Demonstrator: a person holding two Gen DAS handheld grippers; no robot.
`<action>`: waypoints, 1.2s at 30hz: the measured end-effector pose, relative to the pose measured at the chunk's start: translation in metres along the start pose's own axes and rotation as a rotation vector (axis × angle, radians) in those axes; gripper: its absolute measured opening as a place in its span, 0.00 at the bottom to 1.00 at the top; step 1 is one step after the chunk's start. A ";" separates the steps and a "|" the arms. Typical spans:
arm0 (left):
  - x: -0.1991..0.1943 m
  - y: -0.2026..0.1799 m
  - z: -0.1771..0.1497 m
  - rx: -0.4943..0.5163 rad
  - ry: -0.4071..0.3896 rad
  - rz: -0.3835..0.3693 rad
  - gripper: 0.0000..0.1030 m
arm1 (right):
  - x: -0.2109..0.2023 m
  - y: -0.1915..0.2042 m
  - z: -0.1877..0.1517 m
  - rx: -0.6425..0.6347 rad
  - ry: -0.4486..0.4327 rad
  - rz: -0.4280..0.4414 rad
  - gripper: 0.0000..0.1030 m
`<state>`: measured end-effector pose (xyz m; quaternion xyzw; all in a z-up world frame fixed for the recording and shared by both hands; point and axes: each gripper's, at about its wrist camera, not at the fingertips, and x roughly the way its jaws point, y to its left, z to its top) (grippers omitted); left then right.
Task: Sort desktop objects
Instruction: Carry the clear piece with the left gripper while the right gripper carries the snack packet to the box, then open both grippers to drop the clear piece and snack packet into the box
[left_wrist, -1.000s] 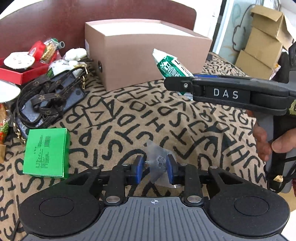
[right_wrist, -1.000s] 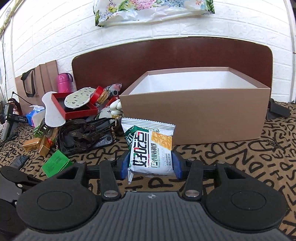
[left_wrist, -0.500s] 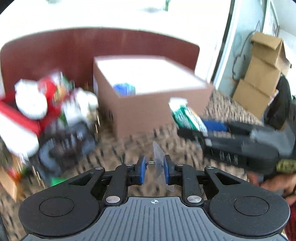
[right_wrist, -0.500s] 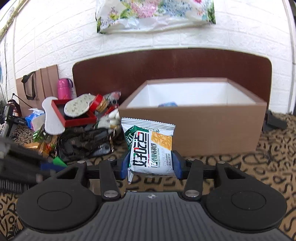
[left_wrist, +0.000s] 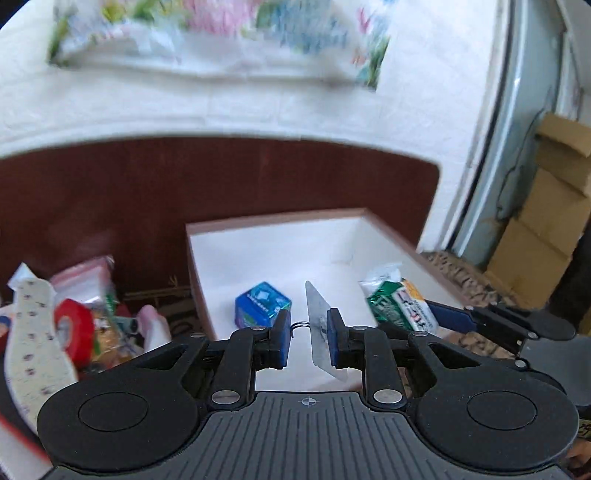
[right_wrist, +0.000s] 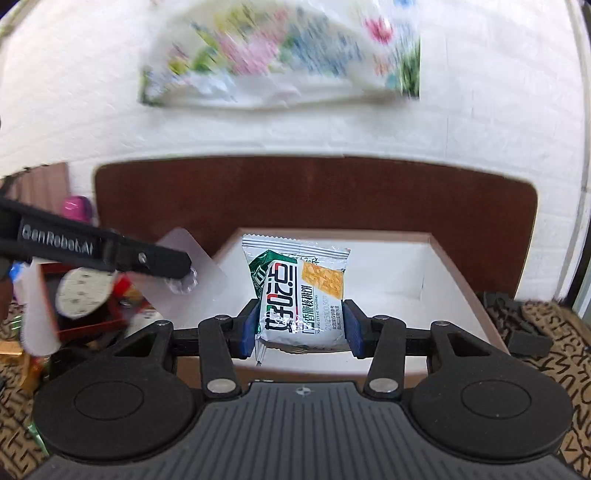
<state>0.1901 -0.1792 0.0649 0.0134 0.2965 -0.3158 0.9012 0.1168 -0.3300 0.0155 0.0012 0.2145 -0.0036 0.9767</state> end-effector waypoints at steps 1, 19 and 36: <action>0.013 0.001 0.001 0.000 0.025 0.003 0.16 | 0.012 -0.002 0.002 0.006 0.029 -0.008 0.50; 0.116 0.011 0.000 0.043 0.220 0.093 0.18 | 0.124 -0.002 -0.001 -0.063 0.410 -0.017 0.51; 0.071 0.003 -0.011 0.053 0.029 0.081 1.00 | 0.080 0.008 0.000 -0.061 0.243 -0.068 0.98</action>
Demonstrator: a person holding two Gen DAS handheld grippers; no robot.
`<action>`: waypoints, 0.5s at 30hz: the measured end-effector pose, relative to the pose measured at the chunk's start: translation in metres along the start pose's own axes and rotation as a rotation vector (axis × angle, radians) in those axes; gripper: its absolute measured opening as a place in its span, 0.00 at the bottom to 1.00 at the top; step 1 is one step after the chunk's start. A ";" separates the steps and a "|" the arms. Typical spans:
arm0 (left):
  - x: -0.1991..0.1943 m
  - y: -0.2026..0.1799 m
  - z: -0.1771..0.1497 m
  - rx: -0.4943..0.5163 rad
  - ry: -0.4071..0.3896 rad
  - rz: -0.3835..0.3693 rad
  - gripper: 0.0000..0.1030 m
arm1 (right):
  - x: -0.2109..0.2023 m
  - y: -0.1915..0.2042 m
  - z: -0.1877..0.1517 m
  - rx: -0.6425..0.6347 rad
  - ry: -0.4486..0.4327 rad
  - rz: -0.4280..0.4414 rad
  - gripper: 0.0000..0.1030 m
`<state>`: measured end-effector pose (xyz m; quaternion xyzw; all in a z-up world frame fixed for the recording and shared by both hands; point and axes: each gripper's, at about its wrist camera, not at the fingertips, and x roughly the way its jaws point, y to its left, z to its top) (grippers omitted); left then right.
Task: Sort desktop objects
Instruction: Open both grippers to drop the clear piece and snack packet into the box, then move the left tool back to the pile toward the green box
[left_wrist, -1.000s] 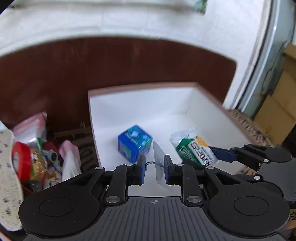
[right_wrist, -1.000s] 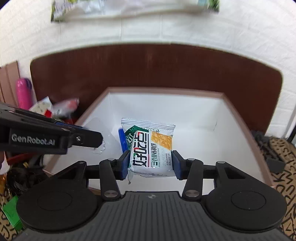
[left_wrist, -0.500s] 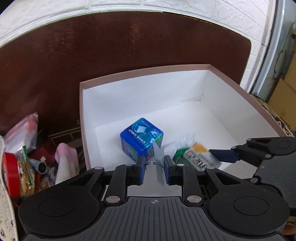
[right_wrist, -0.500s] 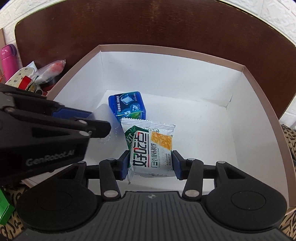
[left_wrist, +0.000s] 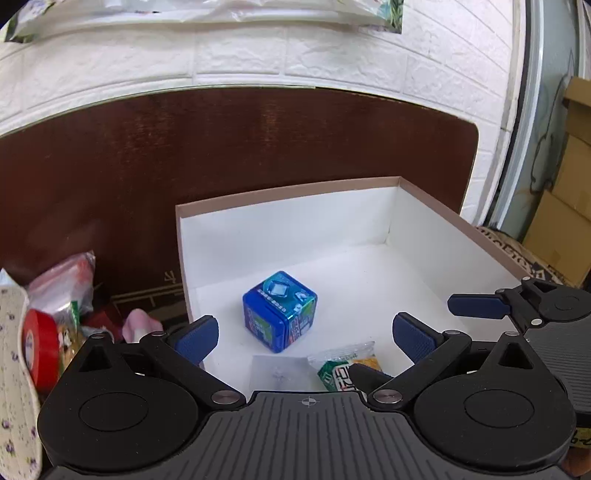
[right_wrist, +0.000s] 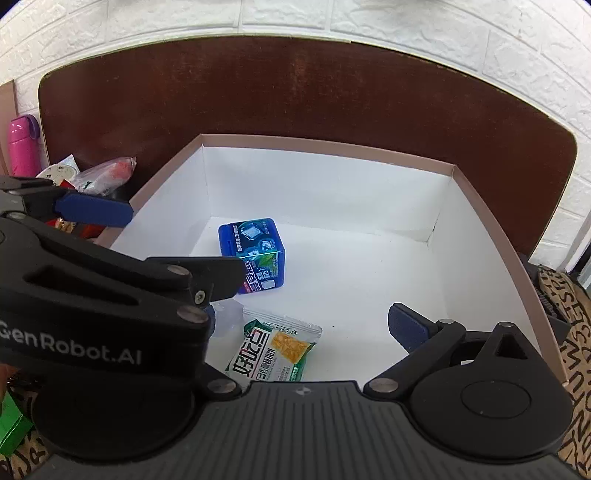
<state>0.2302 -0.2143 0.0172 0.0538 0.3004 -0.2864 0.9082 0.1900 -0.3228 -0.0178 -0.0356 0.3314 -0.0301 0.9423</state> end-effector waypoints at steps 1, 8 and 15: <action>-0.002 0.000 -0.001 -0.003 0.001 0.002 1.00 | -0.001 0.001 0.000 -0.006 0.001 -0.002 0.98; -0.022 -0.002 -0.005 -0.025 -0.011 0.003 1.00 | -0.019 0.006 -0.003 -0.003 -0.033 -0.004 0.98; -0.053 -0.006 -0.016 -0.043 -0.043 -0.005 1.00 | -0.049 0.011 -0.013 0.038 -0.101 0.009 0.98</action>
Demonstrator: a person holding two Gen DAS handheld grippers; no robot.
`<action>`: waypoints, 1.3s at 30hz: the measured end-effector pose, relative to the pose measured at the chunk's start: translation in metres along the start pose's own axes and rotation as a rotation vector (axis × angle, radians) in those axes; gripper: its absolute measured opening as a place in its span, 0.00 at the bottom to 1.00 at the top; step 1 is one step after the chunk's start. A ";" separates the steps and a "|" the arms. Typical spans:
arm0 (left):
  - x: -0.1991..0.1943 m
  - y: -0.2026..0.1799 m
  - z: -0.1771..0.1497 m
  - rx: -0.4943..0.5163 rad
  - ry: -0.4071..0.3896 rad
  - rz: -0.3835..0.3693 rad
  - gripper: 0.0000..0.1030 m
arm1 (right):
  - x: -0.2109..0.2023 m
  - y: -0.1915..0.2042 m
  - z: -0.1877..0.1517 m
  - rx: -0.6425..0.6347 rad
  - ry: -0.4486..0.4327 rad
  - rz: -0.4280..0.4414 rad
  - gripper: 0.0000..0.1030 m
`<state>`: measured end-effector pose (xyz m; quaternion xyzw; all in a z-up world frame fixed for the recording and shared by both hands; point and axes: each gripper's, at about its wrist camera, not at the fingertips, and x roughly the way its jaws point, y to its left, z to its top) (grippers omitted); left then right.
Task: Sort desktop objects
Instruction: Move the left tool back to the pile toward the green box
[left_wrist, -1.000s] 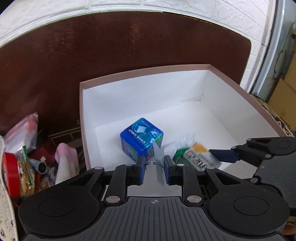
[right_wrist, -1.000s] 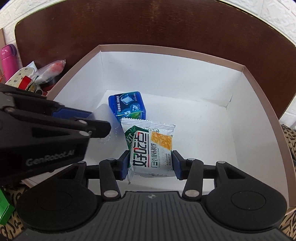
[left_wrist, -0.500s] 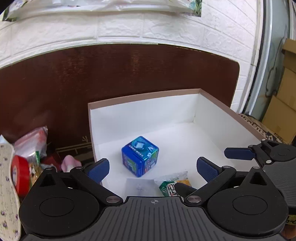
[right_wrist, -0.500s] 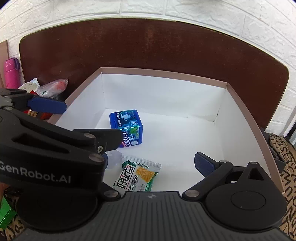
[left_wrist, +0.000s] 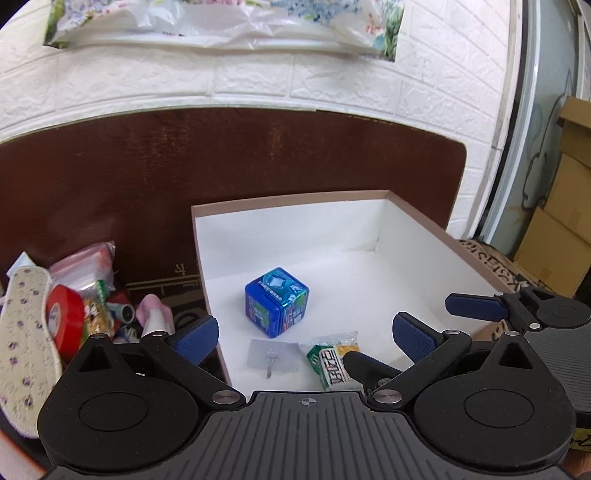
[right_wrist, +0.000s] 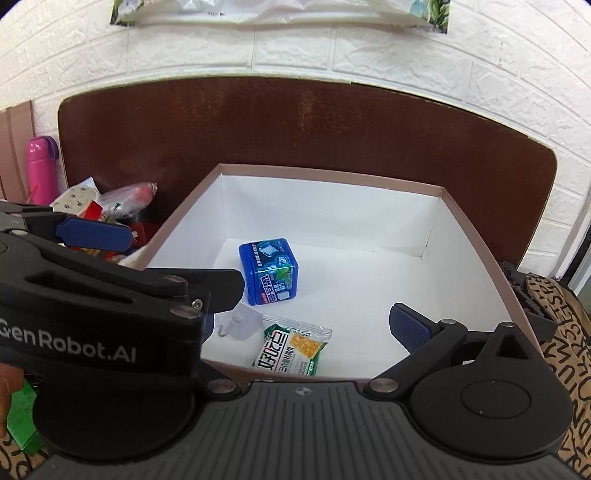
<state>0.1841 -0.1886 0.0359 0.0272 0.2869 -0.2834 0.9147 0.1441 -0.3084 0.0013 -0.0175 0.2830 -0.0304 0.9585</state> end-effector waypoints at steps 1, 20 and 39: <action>-0.005 0.000 -0.002 -0.003 -0.005 -0.003 1.00 | -0.005 0.001 -0.003 0.013 -0.009 0.004 0.99; -0.099 -0.012 -0.104 -0.046 -0.111 0.071 1.00 | -0.080 0.047 -0.091 0.125 -0.145 0.013 0.99; -0.139 0.015 -0.189 -0.108 -0.035 0.104 1.00 | -0.086 0.124 -0.157 0.029 -0.046 0.173 0.99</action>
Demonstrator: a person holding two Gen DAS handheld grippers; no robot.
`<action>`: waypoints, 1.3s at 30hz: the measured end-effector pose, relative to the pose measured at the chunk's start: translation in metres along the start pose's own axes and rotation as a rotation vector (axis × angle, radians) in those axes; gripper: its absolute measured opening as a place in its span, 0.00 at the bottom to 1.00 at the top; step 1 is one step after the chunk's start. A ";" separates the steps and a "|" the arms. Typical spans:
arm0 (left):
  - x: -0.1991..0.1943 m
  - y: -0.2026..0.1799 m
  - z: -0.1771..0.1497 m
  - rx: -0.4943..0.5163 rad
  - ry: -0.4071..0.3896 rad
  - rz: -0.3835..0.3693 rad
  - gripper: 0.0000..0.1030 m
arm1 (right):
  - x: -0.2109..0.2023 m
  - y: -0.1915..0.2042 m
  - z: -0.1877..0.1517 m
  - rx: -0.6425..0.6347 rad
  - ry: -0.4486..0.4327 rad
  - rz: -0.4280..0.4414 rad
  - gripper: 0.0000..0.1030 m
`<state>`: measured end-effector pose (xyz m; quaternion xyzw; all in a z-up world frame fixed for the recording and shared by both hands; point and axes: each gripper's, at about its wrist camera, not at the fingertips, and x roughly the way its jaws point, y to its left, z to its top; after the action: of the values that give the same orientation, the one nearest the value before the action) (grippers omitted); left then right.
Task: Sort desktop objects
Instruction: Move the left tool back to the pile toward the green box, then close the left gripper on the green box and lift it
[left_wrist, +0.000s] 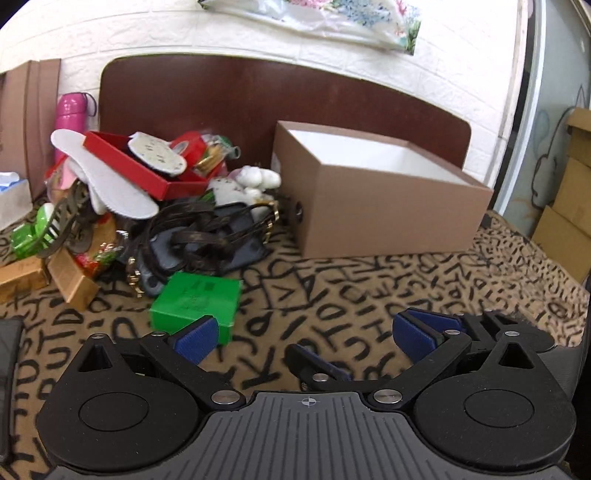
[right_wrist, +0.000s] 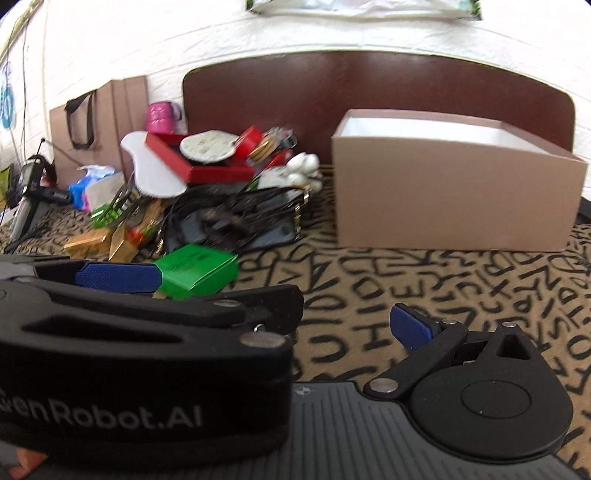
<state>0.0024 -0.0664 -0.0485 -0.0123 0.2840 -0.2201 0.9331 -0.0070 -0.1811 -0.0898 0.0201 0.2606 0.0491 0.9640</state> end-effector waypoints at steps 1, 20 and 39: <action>-0.002 0.003 -0.001 0.009 -0.006 0.011 1.00 | 0.000 0.001 0.000 -0.003 0.001 0.001 0.99; 0.031 0.091 0.019 -0.190 0.126 -0.067 0.98 | 0.032 0.026 0.009 -0.097 0.046 0.121 0.84; 0.060 0.097 0.026 -0.183 0.210 -0.087 0.74 | 0.058 0.039 0.021 -0.138 0.085 0.212 0.66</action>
<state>0.1001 -0.0061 -0.0725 -0.0866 0.3980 -0.2336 0.8829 0.0499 -0.1370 -0.0981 -0.0207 0.2935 0.1694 0.9406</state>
